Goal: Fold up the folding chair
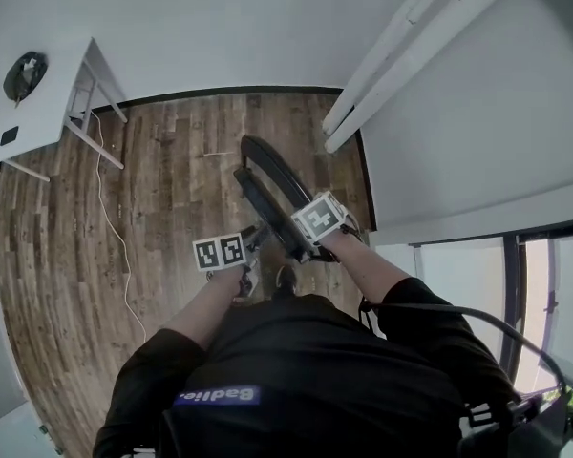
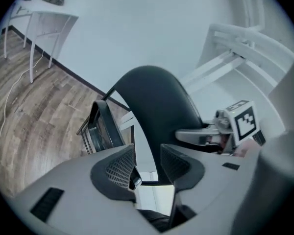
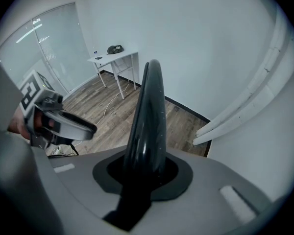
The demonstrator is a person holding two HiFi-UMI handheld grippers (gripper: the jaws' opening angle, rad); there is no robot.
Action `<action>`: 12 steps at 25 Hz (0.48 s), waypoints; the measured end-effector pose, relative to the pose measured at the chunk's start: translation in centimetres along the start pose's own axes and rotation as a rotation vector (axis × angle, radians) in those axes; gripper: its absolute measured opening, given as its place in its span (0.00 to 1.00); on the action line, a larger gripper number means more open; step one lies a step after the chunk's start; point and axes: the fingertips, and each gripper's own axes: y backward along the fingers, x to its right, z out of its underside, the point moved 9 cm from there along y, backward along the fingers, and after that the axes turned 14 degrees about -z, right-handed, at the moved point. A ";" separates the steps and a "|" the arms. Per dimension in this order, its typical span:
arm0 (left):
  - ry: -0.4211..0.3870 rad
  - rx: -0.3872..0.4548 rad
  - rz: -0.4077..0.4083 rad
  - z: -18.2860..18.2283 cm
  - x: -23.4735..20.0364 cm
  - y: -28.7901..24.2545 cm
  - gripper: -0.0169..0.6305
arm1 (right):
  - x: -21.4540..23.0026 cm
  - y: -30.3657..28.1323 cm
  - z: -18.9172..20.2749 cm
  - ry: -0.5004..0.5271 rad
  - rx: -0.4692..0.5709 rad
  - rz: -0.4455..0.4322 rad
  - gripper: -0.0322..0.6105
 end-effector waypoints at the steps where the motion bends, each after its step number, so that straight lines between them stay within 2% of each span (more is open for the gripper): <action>1: -0.036 0.033 0.002 -0.2 0.2 1.6 0.28 | 0.0 0.2 0.0 0.002 0.003 0.003 0.16; 5: -0.243 0.203 -0.049 -1.6 1.5 8.0 0.28 | 0.0 0.8 -0.1 0.005 0.002 0.006 0.16; 7: -0.328 0.281 -0.076 -2.0 1.9 10.4 0.23 | 0.0 0.9 -0.2 0.011 0.005 0.011 0.16; 12: -0.450 0.432 -0.088 -2.8 3.6 14.7 0.11 | -0.4 0.8 0.0 0.026 -0.004 0.024 0.16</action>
